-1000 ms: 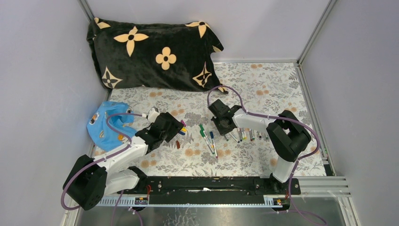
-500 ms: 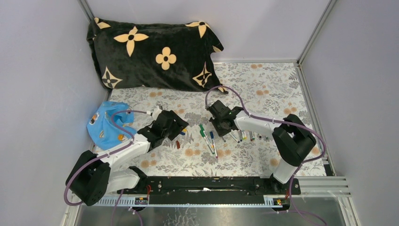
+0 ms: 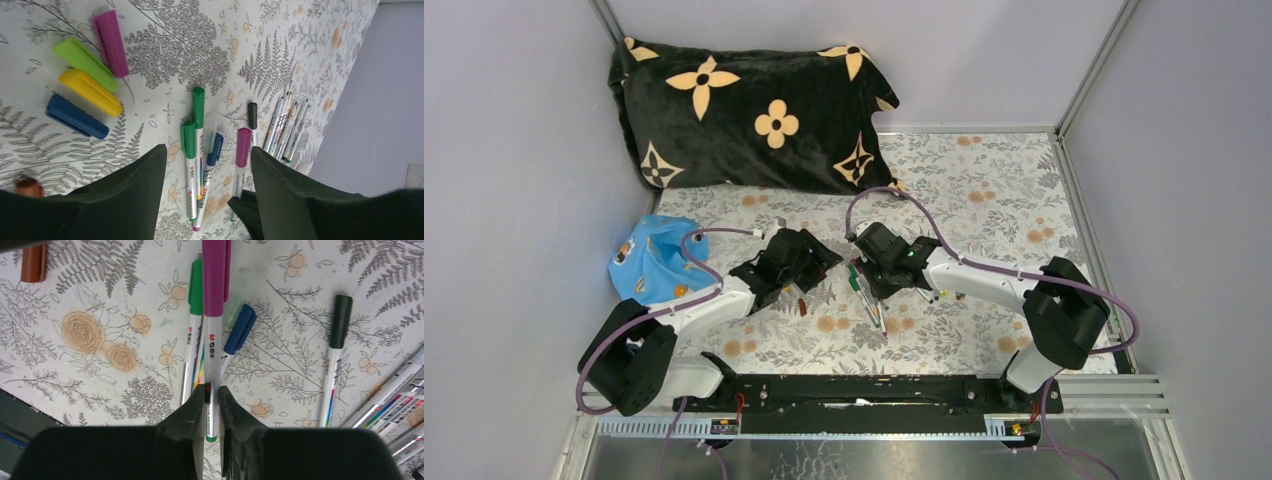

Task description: Open the pen caps

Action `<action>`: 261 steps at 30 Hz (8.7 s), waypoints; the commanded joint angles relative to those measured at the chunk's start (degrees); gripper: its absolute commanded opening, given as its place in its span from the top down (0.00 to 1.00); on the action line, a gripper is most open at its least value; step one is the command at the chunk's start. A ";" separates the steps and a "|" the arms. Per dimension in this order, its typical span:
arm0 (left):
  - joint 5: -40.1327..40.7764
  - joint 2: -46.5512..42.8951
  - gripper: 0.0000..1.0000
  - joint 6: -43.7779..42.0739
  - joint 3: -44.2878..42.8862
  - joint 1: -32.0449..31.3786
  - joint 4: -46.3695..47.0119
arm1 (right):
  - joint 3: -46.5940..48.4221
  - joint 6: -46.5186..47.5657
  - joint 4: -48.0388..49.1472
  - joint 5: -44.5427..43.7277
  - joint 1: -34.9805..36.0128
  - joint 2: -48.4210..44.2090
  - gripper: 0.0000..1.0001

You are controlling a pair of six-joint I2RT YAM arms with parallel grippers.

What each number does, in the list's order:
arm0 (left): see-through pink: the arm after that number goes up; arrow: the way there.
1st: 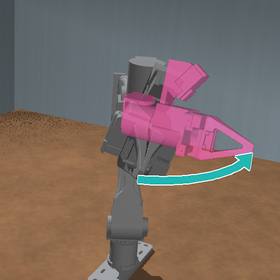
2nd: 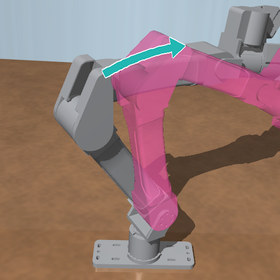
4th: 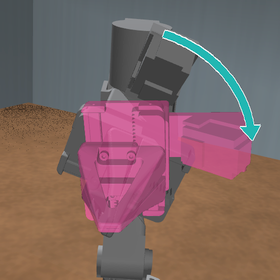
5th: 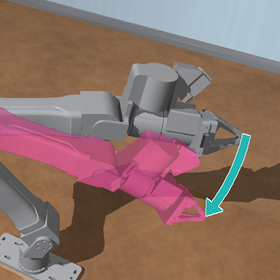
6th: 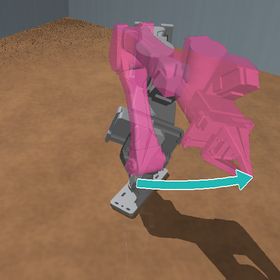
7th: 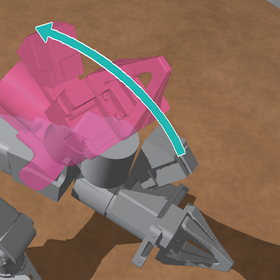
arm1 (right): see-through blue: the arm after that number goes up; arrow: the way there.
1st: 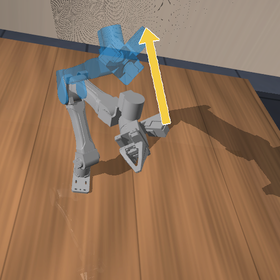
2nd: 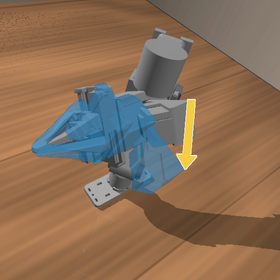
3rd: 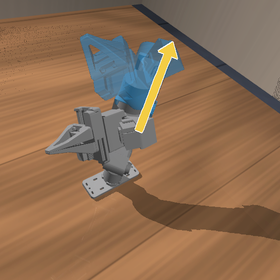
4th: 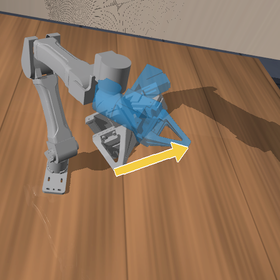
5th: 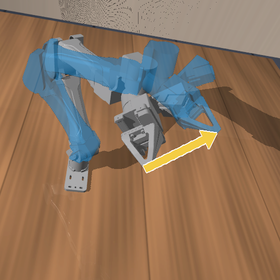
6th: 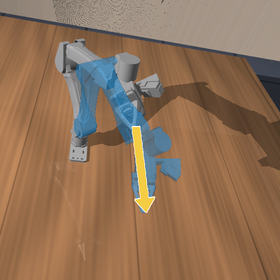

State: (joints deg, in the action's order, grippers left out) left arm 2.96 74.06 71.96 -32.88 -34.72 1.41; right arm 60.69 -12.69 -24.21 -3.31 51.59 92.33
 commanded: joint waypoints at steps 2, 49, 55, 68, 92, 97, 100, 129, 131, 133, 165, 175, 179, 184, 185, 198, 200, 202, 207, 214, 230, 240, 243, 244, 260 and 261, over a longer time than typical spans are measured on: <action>-1.73 1.51 0.32 2.52 -0.93 -1.34 6.43 | 2.11 -2.06 0.88 1.32 2.11 -1.97 1.00; -2.35 0.29 1.00 8.44 4.92 -5.92 17.72 | 5.84 -4.05 1.21 -0.09 5.71 -2.99 0.75; -2.70 -1.70 1.00 8.87 5.26 -6.01 18.19 | 6.39 -3.66 1.03 -0.98 5.71 -1.88 0.73; -3.39 -3.11 1.00 9.08 5.03 -6.06 17.51 | 7.29 -3.62 0.07 -2.07 5.73 -1.37 1.00; -5.34 4.44 1.00 -3.68 -5.74 9.53 3.64 | -11.22 -14.26 -0.51 -12.59 6.55 -18.66 1.00; 0.59 0.73 1.00 -6.39 -0.95 9.32 -3.45 | -5.95 -14.58 -6.92 -22.12 2.47 -16.33 1.00; 2.54 -1.54 0.93 -6.16 2.63 9.32 -4.62 | -5.84 -14.67 -6.71 -23.38 -2.28 -15.60 1.00; 5.25 -3.79 0.52 -4.91 6.69 9.32 -5.14 | -6.02 -5.90 -1.37 -24.16 -20.80 0.53 0.92; 5.26 -4.64 0.48 -4.95 6.48 9.35 -5.58 | -6.02 -5.73 -1.08 -23.95 -21.03 1.01 0.78; 5.40 -5.55 0.44 -5.07 6.16 9.32 -6.15 | -5.97 -5.55 -0.98 -23.73 -21.21 1.26 0.67; 2.06 -12.47 0.38 -3.78 5.29 9.23 -6.77 | 1.30 3.86 -8.51 -7.94 -9.86 -0.19 0.49; 1.19 -13.71 0.38 -2.80 5.36 9.23 -6.51 | 0.20 4.67 -6.37 -4.81 -9.92 3.94 0.51; 1.15 -14.10 0.38 -2.79 5.54 9.23 -6.59 | -0.66 4.54 -5.04 -4.23 -10.11 5.52 0.52; 1.30 -14.67 0.38 -2.88 5.63 9.23 -6.88 | -1.82 4.08 -3.59 -3.86 -11.21 6.26 0.53; 1.32 -14.65 0.38 -2.88 5.64 9.23 -6.86 | -1.99 4.00 -3.52 -4.01 -11.42 6.40 0.53; 0.05 -13.94 0.38 -2.97 6.04 9.23 -5.24 | -6.02 2.18 -1.90 -1.80 -12.48 5.31 0.98; -1.26 -13.75 0.37 -3.66 6.14 9.23 -3.87 | -6.26 1.93 -1.64 -1.07 -12.41 4.04 1.00; -3.42 -13.09 0.34 -4.11 6.23 9.23 -1.86 | -6.15 1.80 -1.57 -0.39 -12.00 2.31 1.00; -11.10 -8.94 0.32 -4.97 5.36 8.88 5.59 | -4.43 0.54 -1.63 3.13 -9.90 -3.15 1.00; -11.59 -2.75 0.32 -4.66 0.62 3.64 7.69 | 1.29 -1.99 -3.97 3.14 -3.66 -3.74 1.00; -8.11 2.97 0.32 -1.68 -3.61 -3.08 8.52 | 5.33 -6.03 -1.90 2.40 3.92 -2.59 1.00; -5.85 2.81 0.52 0.48 -3.42 -3.84 8.96 | 5.67 -6.34 -2.00 1.95 4.41 -3.04 1.00; -5.44 2.66 0.64 0.89 -3.39 -3.95 8.92 | 5.66 -6.36 -2.08 1.59 4.47 -3.11 1.00; -5.36 2.62 0.66 0.90 -3.35 -3.98 8.88 | 5.67 -6.32 -2.03 1.48 4.48 -3.17 1.00; -4.89 1.27 1.00 2.37 -1.39 -5.18 11.61 | 6.02 -6.31 -1.65 -0.38 4.57 -4.58 0.76; -5.18 1.18 1.00 2.59 -1.10 -5.17 12.06 | 6.02 -6.30 -1.48 -0.58 4.55 -4.47 0.74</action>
State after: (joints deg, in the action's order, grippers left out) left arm -2.09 76.79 72.79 -34.68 -39.33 7.73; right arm 64.12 -18.68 -26.76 -2.11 55.57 90.28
